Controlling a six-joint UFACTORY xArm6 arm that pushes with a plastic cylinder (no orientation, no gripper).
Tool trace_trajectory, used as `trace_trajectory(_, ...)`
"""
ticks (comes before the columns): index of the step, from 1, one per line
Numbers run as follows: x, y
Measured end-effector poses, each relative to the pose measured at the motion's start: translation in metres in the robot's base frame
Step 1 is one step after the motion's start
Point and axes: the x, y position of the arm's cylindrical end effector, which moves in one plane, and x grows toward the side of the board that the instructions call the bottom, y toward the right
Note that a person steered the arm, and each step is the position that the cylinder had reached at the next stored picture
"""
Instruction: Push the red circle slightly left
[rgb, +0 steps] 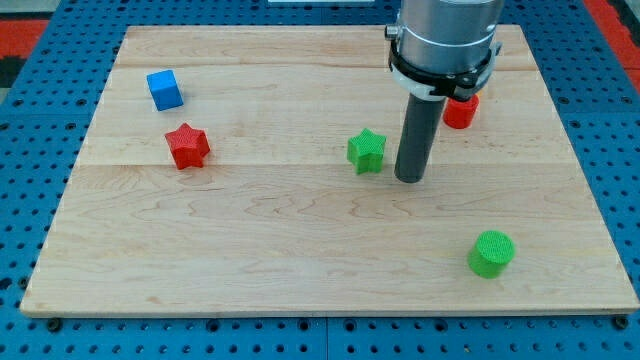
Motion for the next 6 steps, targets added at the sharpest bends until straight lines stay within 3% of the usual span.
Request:
trace_trajectory(1,-0.028,-0.046)
trace_trajectory(2,-0.019,-0.011)
trace_trajectory(3,-0.030,0.091)
trace_trajectory(4,-0.077,0.131)
trace_trajectory(5,-0.107,0.130)
trace_trajectory(6,-0.105,0.062)
